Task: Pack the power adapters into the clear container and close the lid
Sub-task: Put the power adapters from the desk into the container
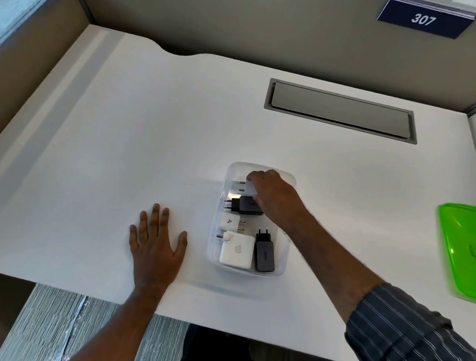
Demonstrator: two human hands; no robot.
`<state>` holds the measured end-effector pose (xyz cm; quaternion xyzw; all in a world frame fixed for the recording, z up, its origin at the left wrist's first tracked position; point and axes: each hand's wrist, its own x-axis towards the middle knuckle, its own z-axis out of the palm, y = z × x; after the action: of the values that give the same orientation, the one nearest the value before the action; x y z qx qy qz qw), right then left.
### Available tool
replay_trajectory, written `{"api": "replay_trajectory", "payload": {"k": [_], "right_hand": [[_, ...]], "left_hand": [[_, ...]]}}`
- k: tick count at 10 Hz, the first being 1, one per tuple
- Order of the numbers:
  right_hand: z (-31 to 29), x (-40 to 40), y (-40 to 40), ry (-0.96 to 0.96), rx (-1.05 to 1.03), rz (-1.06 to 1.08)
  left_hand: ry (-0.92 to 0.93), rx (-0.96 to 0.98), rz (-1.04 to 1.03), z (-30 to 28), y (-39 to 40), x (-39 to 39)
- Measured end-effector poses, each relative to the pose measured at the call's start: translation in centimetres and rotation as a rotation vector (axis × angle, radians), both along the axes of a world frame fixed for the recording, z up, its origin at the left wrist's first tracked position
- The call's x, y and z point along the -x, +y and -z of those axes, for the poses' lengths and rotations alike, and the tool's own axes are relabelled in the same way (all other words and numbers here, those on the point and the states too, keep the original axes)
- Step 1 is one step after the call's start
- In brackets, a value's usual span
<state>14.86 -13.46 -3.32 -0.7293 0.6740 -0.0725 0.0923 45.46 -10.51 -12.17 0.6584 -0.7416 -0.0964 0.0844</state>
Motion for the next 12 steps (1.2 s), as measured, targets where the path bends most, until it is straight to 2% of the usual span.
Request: {"api": "replay_trajectory", "payload": {"k": [5,9,12], "right_hand": [[1.4,0.2,-0.4,-0.095,-0.128,-0.002],[-0.4,-0.6,1.3,-0.143,0.127,0.033],[-1.6,-1.7,4.8,-0.123,0.154,0.094]], "left_hand": [[0.004,-0.009,0.008,0.0,0.0,-0.1],[0.004,-0.026,0.012,0.0,0.0,-0.2],[0.017,-0.08,0.037,-0.4,0.0,-0.4]]}}
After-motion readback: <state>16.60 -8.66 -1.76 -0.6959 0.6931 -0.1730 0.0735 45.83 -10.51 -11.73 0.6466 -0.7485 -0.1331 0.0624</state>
